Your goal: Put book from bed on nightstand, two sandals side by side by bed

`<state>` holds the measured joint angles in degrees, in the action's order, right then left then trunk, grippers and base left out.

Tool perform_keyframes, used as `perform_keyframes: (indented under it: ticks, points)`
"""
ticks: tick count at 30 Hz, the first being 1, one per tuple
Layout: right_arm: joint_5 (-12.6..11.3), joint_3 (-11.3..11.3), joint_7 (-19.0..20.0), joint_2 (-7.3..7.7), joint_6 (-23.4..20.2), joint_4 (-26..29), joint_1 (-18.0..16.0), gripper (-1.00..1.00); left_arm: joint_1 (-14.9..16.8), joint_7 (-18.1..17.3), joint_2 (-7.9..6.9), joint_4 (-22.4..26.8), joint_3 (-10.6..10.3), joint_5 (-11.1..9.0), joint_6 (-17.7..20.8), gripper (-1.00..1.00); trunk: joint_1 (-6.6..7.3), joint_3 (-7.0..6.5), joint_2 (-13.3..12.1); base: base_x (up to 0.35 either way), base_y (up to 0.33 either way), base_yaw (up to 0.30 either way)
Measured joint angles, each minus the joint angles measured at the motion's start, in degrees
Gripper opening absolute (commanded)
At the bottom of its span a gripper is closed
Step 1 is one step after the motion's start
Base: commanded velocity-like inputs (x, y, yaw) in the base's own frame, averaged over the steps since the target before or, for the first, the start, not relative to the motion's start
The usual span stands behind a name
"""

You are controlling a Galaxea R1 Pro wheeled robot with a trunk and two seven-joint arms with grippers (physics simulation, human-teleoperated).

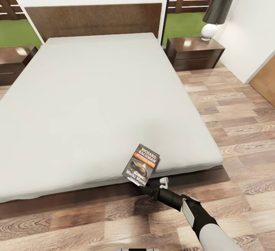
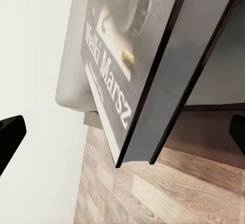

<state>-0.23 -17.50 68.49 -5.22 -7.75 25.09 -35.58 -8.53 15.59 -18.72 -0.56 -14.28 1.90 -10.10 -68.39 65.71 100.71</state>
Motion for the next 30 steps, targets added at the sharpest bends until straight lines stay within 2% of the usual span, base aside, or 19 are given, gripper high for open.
perform_keyframes:
  ticks: [30]
  points:
    - [-0.01,-0.04,-0.54,-0.09,0.0,-0.44,-1.24,1.0,0.0,-0.03,0.0,0.0,-0.08,0.0,0.0,1.0,0.0,0.0,0.0,0.0,0.0,0.0]
